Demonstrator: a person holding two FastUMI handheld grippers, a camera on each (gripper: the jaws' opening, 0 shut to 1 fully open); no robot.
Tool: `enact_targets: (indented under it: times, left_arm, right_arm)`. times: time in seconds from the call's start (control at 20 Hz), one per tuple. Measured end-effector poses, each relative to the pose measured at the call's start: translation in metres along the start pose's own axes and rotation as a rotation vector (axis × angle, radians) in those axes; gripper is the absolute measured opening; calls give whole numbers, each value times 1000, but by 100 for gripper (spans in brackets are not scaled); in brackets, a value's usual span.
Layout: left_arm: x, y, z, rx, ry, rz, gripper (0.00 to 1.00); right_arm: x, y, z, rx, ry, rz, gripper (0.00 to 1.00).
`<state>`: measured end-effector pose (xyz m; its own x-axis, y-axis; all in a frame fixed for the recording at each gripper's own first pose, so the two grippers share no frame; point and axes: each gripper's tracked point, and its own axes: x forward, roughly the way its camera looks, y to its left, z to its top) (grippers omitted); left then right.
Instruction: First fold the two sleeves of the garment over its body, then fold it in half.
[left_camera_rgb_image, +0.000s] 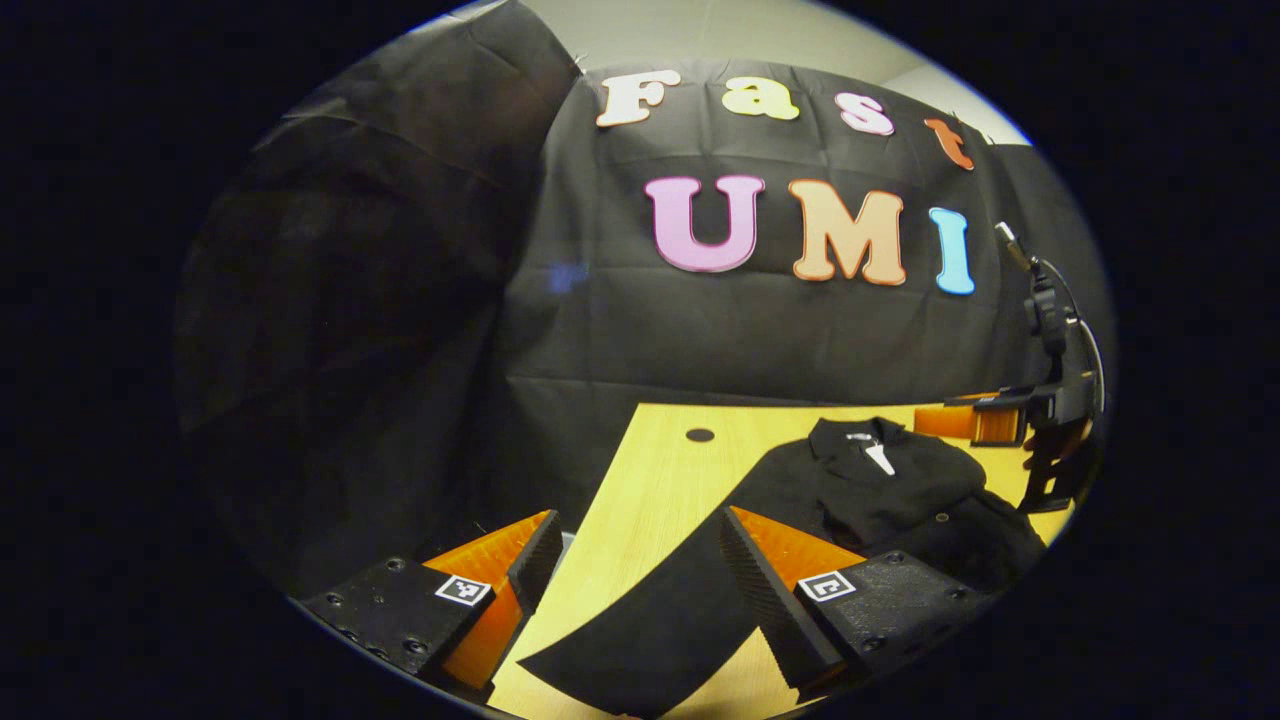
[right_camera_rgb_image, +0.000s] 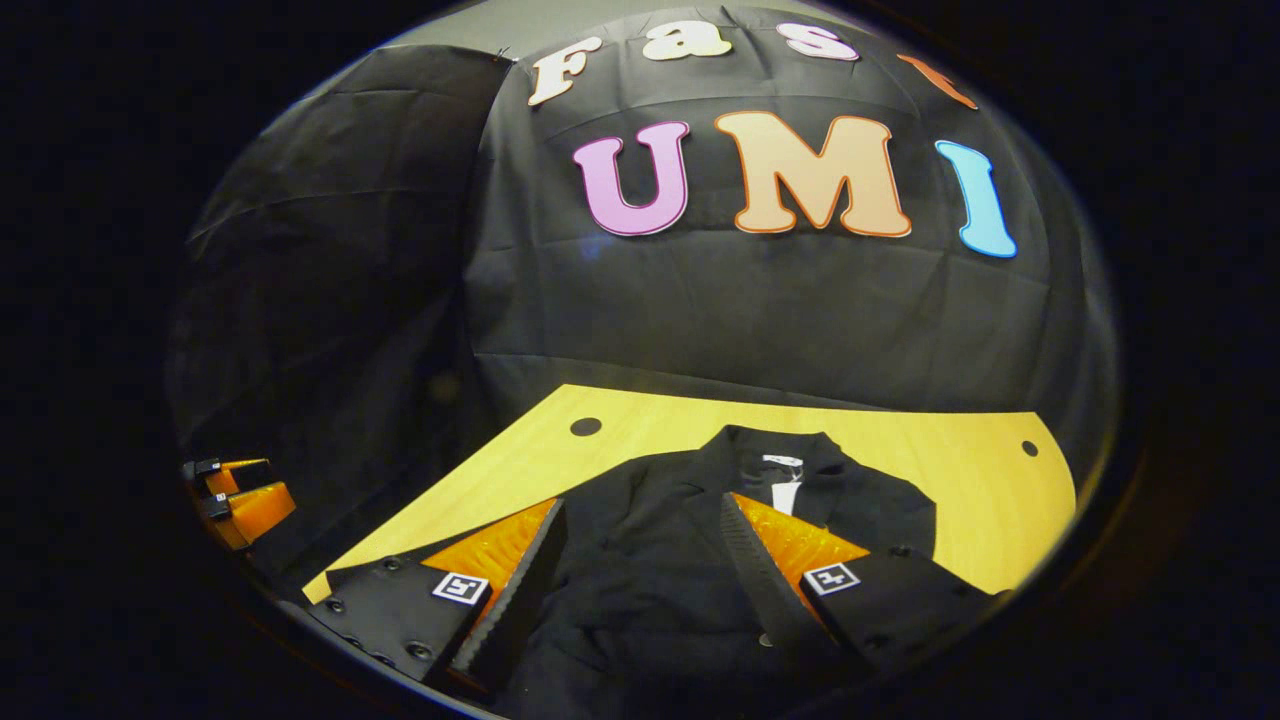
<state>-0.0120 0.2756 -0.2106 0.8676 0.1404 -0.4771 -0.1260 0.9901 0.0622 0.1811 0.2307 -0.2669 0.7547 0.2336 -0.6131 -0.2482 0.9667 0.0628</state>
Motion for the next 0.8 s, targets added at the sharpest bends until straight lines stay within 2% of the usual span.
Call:
enact_targets:
  times: [0.05, 0.1, 0.45, 0.5, 0.55, 0.6, 0.65, 0.7, 0.75, 0.8]
  left_arm:
    - [2, 1, -11, -9, 32, 2, 99]
    - [9, 4, -43, -40, 128, 15, 96]
    - [2, 12, -129, -106, 396, 46, 98]
    - [3, 12, -138, -118, 422, 50, 98]
    - [1, 11, -150, -148, 457, 55, 98]
    - [-2, 12, -160, -165, 485, 59, 98]
    - [-8, 9, -171, -187, 534, 75, 98]
    - [-6, 10, -169, -154, 513, 72, 98]
    - [-7, 10, -170, -118, 508, 65, 98]
    - [-9, 7, -175, -92, 521, 67, 94]
  right_arm:
    - [-2, -7, -3, 10, 3, -12, 98]
    - [-10, -24, -11, 40, 19, -49, 98]
    - [-26, -54, -37, 60, 60, -120, 98]
    - [-28, -57, -40, 63, 65, -129, 94]
    - [-33, -63, -43, 61, 71, -145, 98]
    - [-36, -65, -45, 59, 76, -152, 94]
    - [-40, -67, -47, 60, 81, -156, 94]
    - [-42, -68, -47, 63, 83, -158, 98]
    - [-46, -69, -47, 68, 83, -158, 94]
    - [-49, -70, -47, 72, 82, -157, 94]
